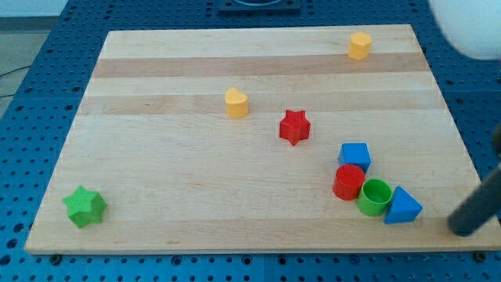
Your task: Push the red circle with a green circle diagonally bottom left to the red star
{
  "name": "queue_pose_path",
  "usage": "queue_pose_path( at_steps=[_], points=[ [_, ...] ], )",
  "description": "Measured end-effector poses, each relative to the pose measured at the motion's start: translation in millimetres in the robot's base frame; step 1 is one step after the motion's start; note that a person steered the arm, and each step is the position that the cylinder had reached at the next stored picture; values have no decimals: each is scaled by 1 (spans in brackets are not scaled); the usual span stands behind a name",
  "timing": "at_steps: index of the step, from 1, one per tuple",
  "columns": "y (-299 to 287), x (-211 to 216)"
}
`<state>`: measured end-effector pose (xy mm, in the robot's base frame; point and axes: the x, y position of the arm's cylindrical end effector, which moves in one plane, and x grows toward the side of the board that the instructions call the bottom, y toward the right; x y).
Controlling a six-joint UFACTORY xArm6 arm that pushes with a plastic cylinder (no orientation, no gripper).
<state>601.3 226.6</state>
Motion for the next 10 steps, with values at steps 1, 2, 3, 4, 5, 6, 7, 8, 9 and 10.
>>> queue_pose_path(
  at_steps=[1, 2, 3, 4, 5, 6, 7, 8, 9, 10],
  points=[
    [-55, -43],
    [-116, -81],
    [-113, -84],
    [-49, -78],
    [12, -47],
    [21, -2],
    [-16, 12],
    [-65, -12],
    [-112, -23],
    [-126, -29]
  ],
)
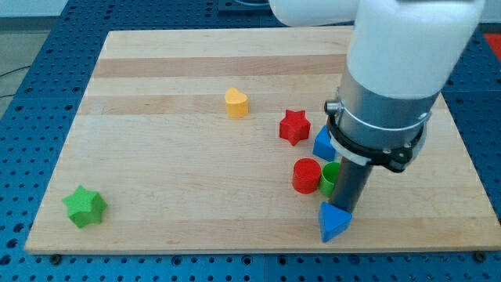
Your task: Push the red circle with a green circle diagonally bottom left to the red star
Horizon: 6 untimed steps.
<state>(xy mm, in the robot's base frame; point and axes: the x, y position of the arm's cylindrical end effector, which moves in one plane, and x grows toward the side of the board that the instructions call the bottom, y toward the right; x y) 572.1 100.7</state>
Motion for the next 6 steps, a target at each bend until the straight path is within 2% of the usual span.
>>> queue_pose_path(
  at_steps=[1, 2, 3, 5, 6],
  points=[
    [16, -1],
    [59, -2],
    [37, -29],
    [-88, -54],
    [-81, -59]
  ],
)
